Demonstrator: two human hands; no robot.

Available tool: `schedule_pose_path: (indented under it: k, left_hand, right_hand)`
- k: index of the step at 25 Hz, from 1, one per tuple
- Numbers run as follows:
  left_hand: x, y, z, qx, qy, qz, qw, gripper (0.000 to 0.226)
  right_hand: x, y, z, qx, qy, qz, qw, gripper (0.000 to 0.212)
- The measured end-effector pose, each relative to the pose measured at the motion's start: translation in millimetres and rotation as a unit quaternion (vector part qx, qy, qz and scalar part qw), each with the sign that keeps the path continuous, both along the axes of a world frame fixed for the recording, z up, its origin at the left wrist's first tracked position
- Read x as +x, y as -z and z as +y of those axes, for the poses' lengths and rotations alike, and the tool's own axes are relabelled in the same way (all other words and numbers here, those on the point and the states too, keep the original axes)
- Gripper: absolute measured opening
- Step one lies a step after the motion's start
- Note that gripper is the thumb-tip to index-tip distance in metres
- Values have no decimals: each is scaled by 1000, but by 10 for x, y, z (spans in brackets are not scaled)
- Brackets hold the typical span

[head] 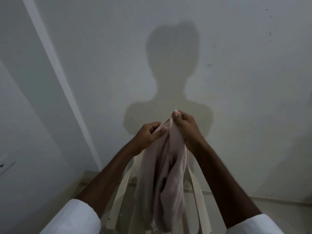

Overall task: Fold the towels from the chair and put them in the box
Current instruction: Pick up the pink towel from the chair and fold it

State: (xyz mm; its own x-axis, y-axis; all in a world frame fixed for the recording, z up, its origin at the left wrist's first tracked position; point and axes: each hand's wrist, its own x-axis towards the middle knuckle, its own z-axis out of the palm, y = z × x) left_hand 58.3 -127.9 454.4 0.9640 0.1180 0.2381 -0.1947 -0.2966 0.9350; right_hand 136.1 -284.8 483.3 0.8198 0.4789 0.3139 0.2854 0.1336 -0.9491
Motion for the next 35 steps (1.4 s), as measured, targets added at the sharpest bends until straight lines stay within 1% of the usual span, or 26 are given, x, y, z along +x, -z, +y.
schedule_pose_path:
  k: [1, 2, 4, 5, 6, 8, 9, 10, 11, 13, 14, 15, 16, 17, 19, 22, 24, 26, 28, 29, 31, 33, 35]
  left_hand:
    - [-77, 105, 18, -6, 8, 28, 1000, 26]
    - [-143, 252, 72, -8, 3, 60, 998, 27]
    - [-266, 529, 189, -12, -34, 90, 995, 45]
    - [-295, 634, 255, -13, -68, 82, 994, 54]
    - [-295, 688, 321, -19, -110, 63, 992, 56]
    - [-254, 625, 408, -35, -171, 22, 984, 51]
    - [-236, 518, 405, -31, -176, 4, 984, 47]
    - [-206, 402, 388, -10, -163, -12, 987, 44]
    - [-185, 267, 351, 22, -131, -27, 991, 42]
    - [-142, 57, 266, 74, -55, -20, 995, 41]
    - [-122, 15, 265, 82, -31, -12, 996, 45]
    - [-119, -12, 275, 80, -18, -12, 997, 53]
    - [-125, -21, 292, 73, -13, -9, 997, 63]
    - [-139, -12, 313, 66, -9, 2, 998, 67]
    - [-200, 40, 317, 47, 13, 32, 998, 54]
    - [-313, 218, 334, 22, 19, 89, 996, 35]
    - [-376, 430, 407, 65, 27, 115, 991, 39]
    - [-436, 635, 508, 114, 19, 139, 983, 41]
    - [-470, 794, 627, 150, -5, 141, 978, 34]
    - [-475, 860, 692, 183, -22, 144, 972, 32]
    - [-493, 1032, 849, 240, -54, 154, 957, 37]
    - [-554, 1227, 1015, 259, -102, 170, 945, 37]
    - [-653, 1429, 1187, 283, -154, 189, 928, 34]
  right_hand:
    - [8, -65, 9, 38, 19, 37, 998, 37]
    - [25, -131, 1, 75, 35, 77, 994, 34]
    - [79, -244, -56, 126, 32, 135, 982, 32]
    - [107, -282, -106, 121, 21, 131, 984, 32]
    - [152, -283, -148, 86, 9, 94, 992, 33]
    - [200, -233, -166, -22, -28, -30, 999, 38]
    - [192, -181, -130, -63, -51, -72, 994, 41]
    - [158, -115, -75, -91, -74, -91, 989, 45]
    - [117, -26, -16, -114, -98, -103, 983, 48]
    - [12, 156, 71, -145, -155, -105, 972, 46]
    - [-26, 232, 84, -147, -173, -87, 970, 44]
    - [-45, 288, 87, -146, -184, -67, 970, 45]
    - [-42, 323, 84, -145, -188, -52, 970, 47]
    - [-36, 335, 77, -144, -186, -50, 971, 49]
    - [-34, 316, 89, -121, -166, -47, 978, 48]
    - [-68, 201, 109, -19, -126, 32, 991, 42]
    - [-79, 73, 84, 58, -108, 104, 987, 33]
    - [-84, -74, 58, 117, -102, 142, 978, 25]
    - [-86, -177, 59, 132, -97, 116, 980, 25]
    - [-82, -209, 57, 129, -87, 96, 983, 27]
    - [-40, -262, 48, 127, -62, 66, 988, 35]
    - [23, -334, 19, 135, -42, 48, 989, 41]
    - [97, -407, -4, 145, -31, 36, 988, 42]
